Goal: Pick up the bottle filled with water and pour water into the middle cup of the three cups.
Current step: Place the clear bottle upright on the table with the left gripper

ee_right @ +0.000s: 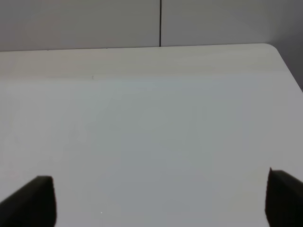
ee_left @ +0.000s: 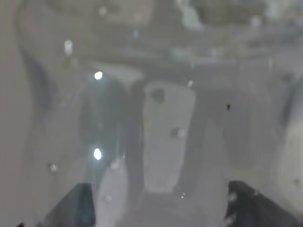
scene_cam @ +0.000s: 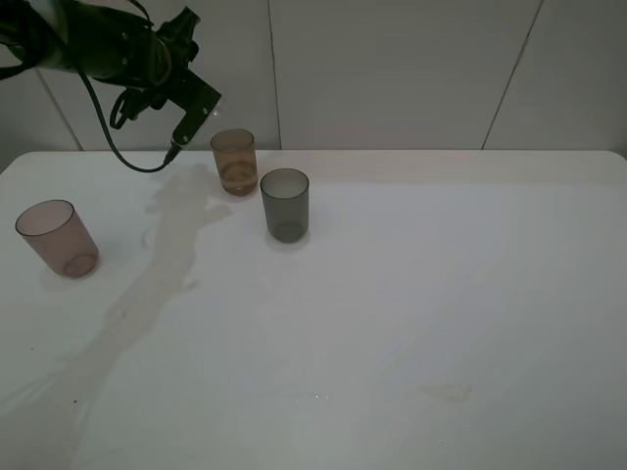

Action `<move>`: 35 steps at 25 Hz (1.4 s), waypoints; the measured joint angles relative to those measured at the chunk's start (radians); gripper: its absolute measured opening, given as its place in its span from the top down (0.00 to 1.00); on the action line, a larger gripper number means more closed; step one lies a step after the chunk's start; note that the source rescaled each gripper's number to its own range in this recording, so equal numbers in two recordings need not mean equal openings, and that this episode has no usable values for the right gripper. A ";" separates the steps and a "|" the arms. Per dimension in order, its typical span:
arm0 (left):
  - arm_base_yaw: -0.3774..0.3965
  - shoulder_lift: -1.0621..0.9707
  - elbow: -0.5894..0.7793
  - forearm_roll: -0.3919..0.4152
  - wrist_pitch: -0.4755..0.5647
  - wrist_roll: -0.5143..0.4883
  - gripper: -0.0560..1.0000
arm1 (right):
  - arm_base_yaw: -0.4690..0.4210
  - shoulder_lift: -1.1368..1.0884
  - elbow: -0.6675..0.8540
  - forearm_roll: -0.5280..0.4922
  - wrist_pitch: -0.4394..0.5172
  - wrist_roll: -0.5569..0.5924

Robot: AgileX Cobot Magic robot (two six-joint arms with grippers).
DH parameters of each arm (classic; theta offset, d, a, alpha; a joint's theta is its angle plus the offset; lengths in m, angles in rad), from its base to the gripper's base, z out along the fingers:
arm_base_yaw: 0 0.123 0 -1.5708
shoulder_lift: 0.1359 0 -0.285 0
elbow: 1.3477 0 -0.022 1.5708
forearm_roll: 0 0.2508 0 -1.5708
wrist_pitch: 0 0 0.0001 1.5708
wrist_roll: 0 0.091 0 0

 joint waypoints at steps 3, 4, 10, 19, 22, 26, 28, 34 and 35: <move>0.000 0.000 0.000 0.004 -0.009 -0.019 0.94 | 0.000 0.000 0.000 0.000 0.000 0.000; 0.000 0.000 0.000 0.004 -0.016 -0.031 0.94 | 0.000 0.000 0.000 0.000 0.000 0.000; -0.001 -0.015 0.001 -0.101 -0.088 -0.237 0.94 | 0.000 0.000 0.000 0.000 0.000 0.000; -0.005 -0.156 0.037 -0.581 -0.221 -0.738 0.94 | 0.000 0.000 0.000 0.000 0.000 0.000; -0.005 -0.209 0.138 -0.724 -0.355 -0.760 0.94 | 0.000 0.000 0.000 0.000 0.000 0.000; -0.005 -0.288 0.301 -0.912 -0.526 -0.762 0.94 | 0.000 0.000 0.000 0.000 0.000 0.000; -0.007 -0.322 0.394 -0.975 -0.598 -0.762 0.94 | 0.000 0.000 0.000 0.000 0.000 0.000; -0.007 -0.342 0.636 -1.030 -0.786 -0.760 0.94 | 0.000 0.000 0.000 0.000 0.000 0.000; -0.007 -0.342 0.676 -1.027 -0.831 -0.759 0.94 | 0.000 0.000 0.000 0.000 0.000 0.000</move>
